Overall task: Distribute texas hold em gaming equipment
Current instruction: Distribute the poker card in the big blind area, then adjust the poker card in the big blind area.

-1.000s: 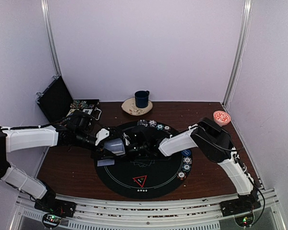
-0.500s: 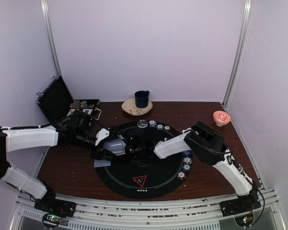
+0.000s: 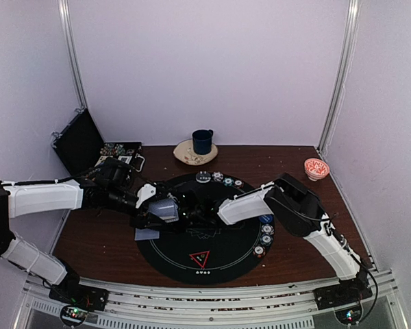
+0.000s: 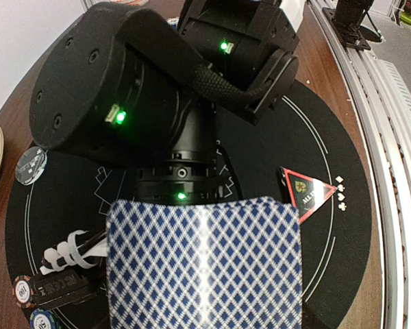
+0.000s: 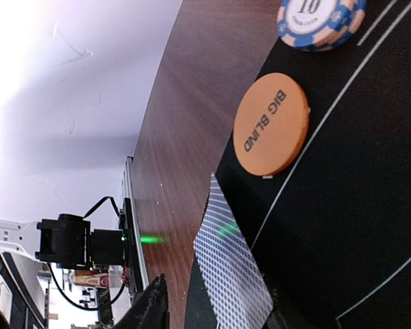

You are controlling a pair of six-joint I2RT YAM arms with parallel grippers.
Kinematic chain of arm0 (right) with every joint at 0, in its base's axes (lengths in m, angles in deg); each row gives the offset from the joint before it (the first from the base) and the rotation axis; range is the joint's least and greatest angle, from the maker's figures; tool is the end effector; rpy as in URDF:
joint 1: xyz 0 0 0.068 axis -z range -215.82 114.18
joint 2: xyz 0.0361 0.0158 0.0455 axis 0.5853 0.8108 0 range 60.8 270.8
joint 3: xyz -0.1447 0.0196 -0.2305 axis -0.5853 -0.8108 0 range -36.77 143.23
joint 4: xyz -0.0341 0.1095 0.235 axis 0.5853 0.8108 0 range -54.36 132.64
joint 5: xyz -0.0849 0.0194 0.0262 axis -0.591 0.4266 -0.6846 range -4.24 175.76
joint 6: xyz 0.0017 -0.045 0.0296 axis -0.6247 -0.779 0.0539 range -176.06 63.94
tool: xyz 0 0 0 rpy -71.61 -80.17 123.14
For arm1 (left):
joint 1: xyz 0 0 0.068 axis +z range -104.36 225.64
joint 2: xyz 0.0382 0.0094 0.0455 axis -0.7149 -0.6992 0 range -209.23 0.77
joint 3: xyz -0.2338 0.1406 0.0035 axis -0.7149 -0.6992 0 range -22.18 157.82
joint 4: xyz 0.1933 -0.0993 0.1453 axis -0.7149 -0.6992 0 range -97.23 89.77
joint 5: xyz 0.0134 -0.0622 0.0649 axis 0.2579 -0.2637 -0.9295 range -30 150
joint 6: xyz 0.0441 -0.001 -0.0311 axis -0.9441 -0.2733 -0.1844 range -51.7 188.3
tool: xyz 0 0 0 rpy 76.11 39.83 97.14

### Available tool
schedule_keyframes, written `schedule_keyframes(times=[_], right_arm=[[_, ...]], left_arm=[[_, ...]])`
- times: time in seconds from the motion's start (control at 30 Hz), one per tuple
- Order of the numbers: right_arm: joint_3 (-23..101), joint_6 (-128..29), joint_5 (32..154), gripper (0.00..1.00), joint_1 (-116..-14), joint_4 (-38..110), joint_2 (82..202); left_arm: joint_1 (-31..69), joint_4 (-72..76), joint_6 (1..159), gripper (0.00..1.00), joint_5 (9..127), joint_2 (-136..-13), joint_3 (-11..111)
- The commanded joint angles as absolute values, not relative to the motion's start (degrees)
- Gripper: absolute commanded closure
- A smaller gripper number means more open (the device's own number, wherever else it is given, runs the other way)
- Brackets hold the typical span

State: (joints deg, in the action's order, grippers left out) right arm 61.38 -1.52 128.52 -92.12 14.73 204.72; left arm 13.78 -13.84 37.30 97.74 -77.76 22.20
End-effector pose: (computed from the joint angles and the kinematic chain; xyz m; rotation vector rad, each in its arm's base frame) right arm 0.2786 0.4611 0.0932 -0.6414 2.4075 1.8080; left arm 0.2198 -0.1624 0.2087 1.4577 1.8034 -0.7925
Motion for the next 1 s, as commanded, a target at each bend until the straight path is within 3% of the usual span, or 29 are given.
schedule_keyframes(times=[0.0,0.37,0.7,0.97], right_arm=[[61.1,-5.8,124.1,0.53,-92.5,22.1,201.8],[55.6,-10.7,117.1,0.29,-91.5,29.4,193.4],[52.9,-13.3,114.3,0.25,-90.1,32.6,189.7],[57.3,-12.3,120.6,0.26,-92.9,32.0,194.6]], left_arm=[[14.1,-12.4,36.5,0.98,99.2,-77.5,23.0],[14.1,-12.4,36.7,0.98,99.3,-77.4,23.0],[14.1,-12.3,36.7,0.98,99.4,-77.5,23.0],[14.1,-12.2,36.6,0.98,99.7,-77.0,22.9]])
